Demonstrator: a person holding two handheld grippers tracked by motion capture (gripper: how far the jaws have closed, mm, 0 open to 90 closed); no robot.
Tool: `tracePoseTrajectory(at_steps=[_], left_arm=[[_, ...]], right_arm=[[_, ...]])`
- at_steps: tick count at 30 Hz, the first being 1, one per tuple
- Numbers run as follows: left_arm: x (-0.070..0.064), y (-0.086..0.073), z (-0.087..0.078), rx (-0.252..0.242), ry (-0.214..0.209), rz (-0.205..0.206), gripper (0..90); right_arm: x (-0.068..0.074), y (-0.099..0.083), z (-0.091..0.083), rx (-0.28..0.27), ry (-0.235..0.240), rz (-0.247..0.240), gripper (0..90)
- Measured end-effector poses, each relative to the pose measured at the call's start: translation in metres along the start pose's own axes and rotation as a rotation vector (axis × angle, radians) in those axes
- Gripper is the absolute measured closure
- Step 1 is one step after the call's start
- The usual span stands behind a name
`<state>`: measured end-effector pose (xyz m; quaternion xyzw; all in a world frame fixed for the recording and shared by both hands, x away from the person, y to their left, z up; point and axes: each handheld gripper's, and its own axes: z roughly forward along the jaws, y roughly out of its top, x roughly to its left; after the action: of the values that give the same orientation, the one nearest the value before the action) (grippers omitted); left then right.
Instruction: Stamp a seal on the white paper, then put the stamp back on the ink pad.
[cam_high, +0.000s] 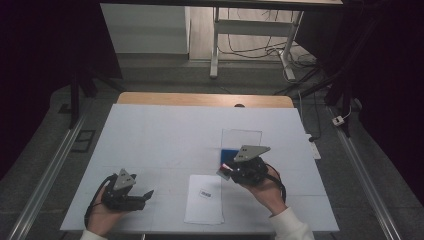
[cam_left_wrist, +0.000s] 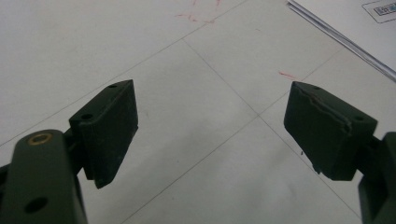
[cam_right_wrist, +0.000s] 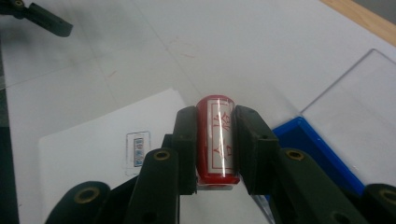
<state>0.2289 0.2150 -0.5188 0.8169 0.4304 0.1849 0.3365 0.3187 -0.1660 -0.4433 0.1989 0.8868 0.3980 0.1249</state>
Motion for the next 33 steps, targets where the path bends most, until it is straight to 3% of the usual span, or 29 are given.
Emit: tracePoseTrajectory(at_steps=[18, 33], left_arm=[[-0.001, -0.002, -0.003, -0.015, 0.004, -0.002, 18.2], [0.000, -0.003, -0.004, -0.020, 0.003, -0.008, 18.1]], right_arm=[[-0.030, -0.005, -0.008, 0.002, -0.105, 0.046, 69.6], [-0.055, -0.010, 0.001, 0.071, -0.201, 0.062, 69.5]])
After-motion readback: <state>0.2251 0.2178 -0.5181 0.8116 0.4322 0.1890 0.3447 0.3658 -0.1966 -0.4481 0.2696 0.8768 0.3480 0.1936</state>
